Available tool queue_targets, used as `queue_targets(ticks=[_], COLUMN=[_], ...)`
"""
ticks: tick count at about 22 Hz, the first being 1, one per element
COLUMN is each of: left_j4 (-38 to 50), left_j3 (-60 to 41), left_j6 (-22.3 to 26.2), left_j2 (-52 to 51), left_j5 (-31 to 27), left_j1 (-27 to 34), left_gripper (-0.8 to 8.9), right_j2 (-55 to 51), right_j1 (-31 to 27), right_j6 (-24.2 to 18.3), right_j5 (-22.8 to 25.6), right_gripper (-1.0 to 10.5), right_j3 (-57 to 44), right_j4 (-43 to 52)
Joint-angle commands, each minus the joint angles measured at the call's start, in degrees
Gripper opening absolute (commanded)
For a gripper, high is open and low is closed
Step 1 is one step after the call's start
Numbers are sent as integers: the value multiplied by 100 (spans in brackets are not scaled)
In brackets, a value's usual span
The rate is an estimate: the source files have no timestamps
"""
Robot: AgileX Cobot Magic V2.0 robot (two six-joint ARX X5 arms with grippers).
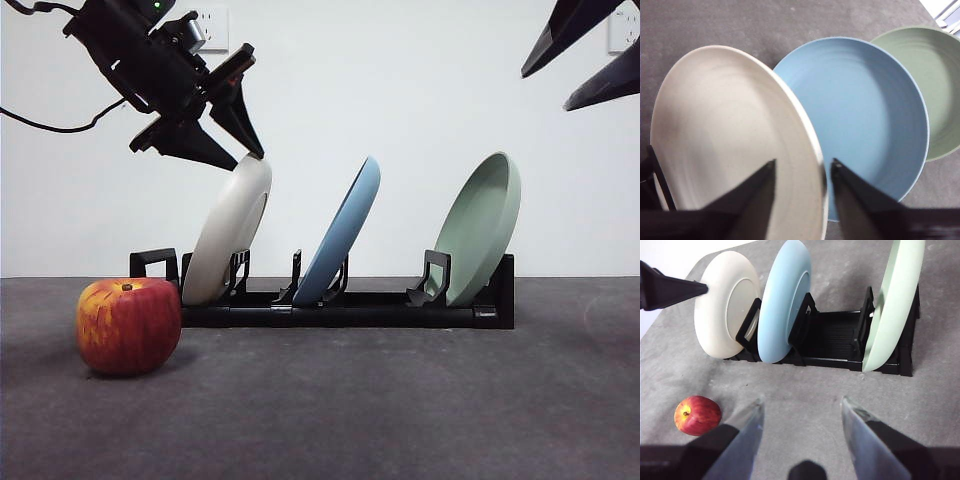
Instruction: Take the yellow plate from the plate rack,put the plate on the table,take the apple from the table,put the apple in the plate
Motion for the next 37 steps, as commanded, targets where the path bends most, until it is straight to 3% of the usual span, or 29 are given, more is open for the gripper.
queue_targets(ticks=[1,5,11,18,21,24,27,31,37], left_j4=[-7,-98,-1624,-3469,-4039,-4096,-3932,-3635,-2494], left_j3=[-7,39,992,1576,1572,1539,1333,918,-289], left_j6=[13,273,905,1620,1740,1777,1746,1558,1165], left_j2=[7,-35,-487,-1193,-1344,-1309,-1241,-1174,-1172], left_j5=[55,72,59,-33,-568,-890,-1550,-2295,-2809], left_j1=[-44,-85,-400,-1263,-1878,-2667,-3523,-4179,-4725], left_gripper=[-8,-8,-8,-8,-8,-8,-8,-8,-9], right_j2=[15,15,15,13,13,13,13,13,9], right_j1=[2,4,2,-2,-4,-4,-63,-219,-267], right_j6=[-46,-44,-28,-24,-26,-28,-31,-31,-35], right_j5=[20,13,15,17,68,446,474,470,470], right_gripper=[255,252,253,253,253,253,252,252,252], right_j3=[17,17,20,361,776,1237,1644,1969,2190], right_j4=[13,13,15,15,17,15,13,4,-17])
